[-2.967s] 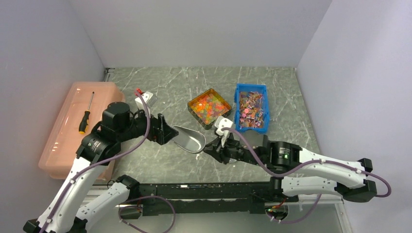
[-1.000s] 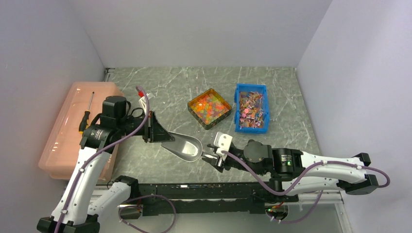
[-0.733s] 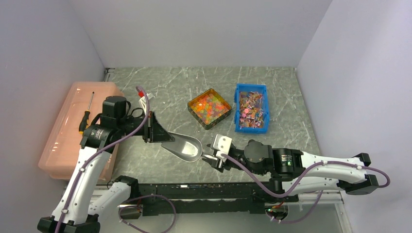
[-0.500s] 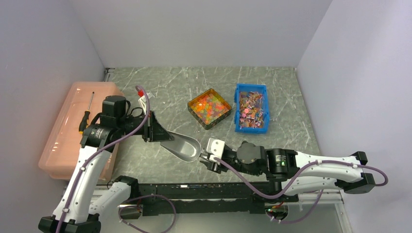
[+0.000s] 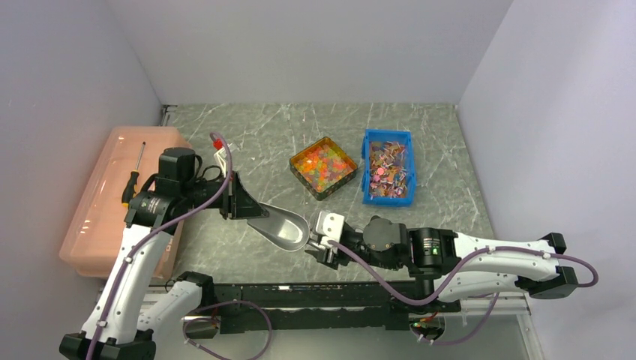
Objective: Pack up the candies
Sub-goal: Pick up the spatula from the center of the board.
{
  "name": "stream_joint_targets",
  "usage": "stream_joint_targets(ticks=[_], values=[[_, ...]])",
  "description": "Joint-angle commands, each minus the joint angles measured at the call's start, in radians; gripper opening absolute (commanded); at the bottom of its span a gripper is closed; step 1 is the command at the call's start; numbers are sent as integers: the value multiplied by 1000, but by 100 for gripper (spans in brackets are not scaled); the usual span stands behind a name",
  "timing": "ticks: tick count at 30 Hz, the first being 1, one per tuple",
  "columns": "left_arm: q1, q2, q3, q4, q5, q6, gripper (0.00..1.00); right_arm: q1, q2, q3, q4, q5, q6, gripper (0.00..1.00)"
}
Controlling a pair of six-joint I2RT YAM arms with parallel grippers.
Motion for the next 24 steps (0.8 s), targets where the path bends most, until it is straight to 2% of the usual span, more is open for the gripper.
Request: stream_joint_targets(ticks=[1, 14, 24], values=[[2, -1, 19, 9, 45, -5, 0, 4, -17, 61, 15, 33, 35, 52], [33, -19, 10, 59, 15, -66, 0, 7, 10, 110, -107, 74, 144, 53], [40, -23, 16, 87, 4, -97, 0, 12, 42, 97, -71, 118, 175, 51]])
